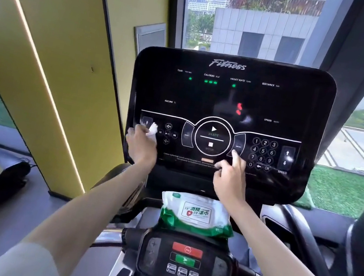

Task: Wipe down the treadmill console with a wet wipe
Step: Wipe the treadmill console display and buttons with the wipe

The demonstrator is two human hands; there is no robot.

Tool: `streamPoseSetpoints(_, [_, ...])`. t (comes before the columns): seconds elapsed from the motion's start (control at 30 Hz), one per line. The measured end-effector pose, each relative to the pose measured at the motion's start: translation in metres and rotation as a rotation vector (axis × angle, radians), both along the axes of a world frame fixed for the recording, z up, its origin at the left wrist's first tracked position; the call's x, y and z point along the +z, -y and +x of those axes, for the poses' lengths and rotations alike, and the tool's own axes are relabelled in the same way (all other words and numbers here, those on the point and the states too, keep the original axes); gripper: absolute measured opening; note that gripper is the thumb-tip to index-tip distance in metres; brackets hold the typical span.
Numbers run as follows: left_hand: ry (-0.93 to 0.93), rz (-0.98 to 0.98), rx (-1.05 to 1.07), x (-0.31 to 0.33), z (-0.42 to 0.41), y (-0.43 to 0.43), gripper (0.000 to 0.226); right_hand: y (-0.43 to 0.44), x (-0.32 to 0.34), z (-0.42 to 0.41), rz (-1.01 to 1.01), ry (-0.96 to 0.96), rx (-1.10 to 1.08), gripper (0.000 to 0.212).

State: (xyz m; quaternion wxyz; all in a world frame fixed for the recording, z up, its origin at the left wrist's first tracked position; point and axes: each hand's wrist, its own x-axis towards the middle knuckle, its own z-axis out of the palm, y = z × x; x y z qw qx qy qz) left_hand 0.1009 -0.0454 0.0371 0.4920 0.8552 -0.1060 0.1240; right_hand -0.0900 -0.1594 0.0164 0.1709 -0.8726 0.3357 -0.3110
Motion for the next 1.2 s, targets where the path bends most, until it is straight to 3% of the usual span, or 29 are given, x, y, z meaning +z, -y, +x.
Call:
streamPoseSetpoints(0.13, [-0.113, 0.100, -0.011, -0.018, -0.008, 0.007, 0.016, 0.001, -0.006, -0.004, 0.001, -0.023, 0.005, 0.022])
streamPoseSetpoints(0.3, [-0.082, 0.120, -0.191, -0.031, -0.071, 0.057, 0.019, 0.008, 0.000, -0.011, -0.012, -0.013, -0.025, 0.022])
streamPoseSetpoints(0.4, [-0.045, 0.051, -0.406, -0.025, -0.103, 0.086, 0.009, 0.016, 0.004, -0.016, -0.040, -0.008, -0.055, 0.023])
streamPoseSetpoints(0.53, [0.171, -0.144, -0.648, 0.020, -0.115, 0.094, 0.017, 0.027, 0.014, -0.021, -0.124, 0.043, -0.048, 0.026])
streamPoseSetpoints(0.73, [0.189, -0.165, -0.445, 0.067, -0.036, 0.060, 0.023, 0.035, 0.041, -0.015, -0.237, 0.077, 0.016, 0.016])
streamPoseSetpoints(0.9, [0.196, -0.076, -0.486, 0.078, -0.017, 0.050, 0.028, 0.047, 0.062, -0.009, -0.202, 0.114, -0.011, 0.018])
streamPoseSetpoints(1.03, [0.390, 0.090, -0.475, 0.075, -0.041, 0.060, 0.019, 0.058, 0.068, -0.013, -0.218, 0.106, -0.030, 0.018])
streamPoseSetpoints(1.1, [0.625, 0.172, -0.485, 0.067, -0.053, 0.065, 0.017, 0.060, 0.059, -0.019, -0.195, 0.100, -0.053, 0.016])
streamPoseSetpoints(1.2, [1.040, 0.374, -0.751, 0.041, -0.069, 0.069, 0.020, 0.059, 0.038, -0.030, -0.155, 0.079, -0.079, 0.015])
